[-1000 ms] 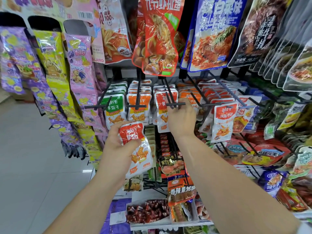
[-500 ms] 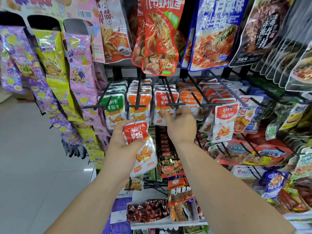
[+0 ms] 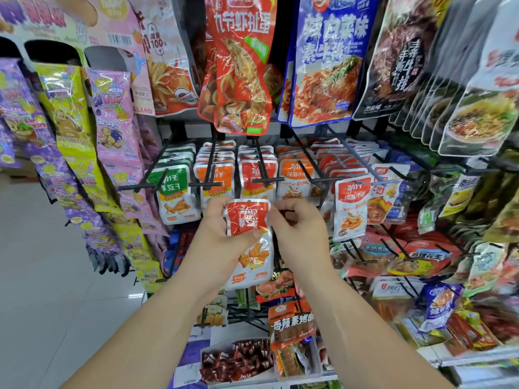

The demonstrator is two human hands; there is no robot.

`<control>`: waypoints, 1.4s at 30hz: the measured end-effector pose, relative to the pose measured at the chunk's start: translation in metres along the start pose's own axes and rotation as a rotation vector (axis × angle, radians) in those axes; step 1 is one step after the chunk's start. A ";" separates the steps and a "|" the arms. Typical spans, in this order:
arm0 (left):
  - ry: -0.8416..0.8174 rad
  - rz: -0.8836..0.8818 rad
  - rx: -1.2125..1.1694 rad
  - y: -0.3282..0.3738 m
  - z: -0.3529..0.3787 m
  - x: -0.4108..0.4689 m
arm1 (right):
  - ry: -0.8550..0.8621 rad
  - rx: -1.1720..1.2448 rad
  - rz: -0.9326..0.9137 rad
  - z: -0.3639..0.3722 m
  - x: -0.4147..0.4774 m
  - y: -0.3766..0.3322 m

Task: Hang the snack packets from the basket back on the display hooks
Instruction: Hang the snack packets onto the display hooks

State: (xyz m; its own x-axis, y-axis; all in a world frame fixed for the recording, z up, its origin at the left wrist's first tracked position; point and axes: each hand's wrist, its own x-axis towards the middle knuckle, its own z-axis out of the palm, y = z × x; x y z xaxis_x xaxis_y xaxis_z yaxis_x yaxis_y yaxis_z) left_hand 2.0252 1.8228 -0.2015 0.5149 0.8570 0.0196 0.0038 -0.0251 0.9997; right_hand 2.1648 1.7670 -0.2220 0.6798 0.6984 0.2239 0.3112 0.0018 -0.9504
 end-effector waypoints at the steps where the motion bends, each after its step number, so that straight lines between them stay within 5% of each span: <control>1: -0.008 0.003 -0.002 0.000 0.002 0.002 | 0.005 -0.018 -0.004 -0.001 0.001 0.000; 17: -0.072 0.094 -0.075 0.016 0.010 0.006 | -0.210 0.284 -0.112 -0.020 -0.006 -0.021; 42: 0.037 0.062 -0.069 0.020 0.018 0.020 | -0.064 0.255 -0.081 -0.010 0.016 -0.019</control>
State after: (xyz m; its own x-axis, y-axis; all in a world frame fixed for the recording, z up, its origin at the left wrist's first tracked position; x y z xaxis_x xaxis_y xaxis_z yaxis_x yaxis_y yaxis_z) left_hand 2.0516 1.8302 -0.1814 0.4801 0.8735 0.0810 -0.0873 -0.0442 0.9952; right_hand 2.1763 1.7712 -0.1987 0.6140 0.7322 0.2947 0.1796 0.2340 -0.9555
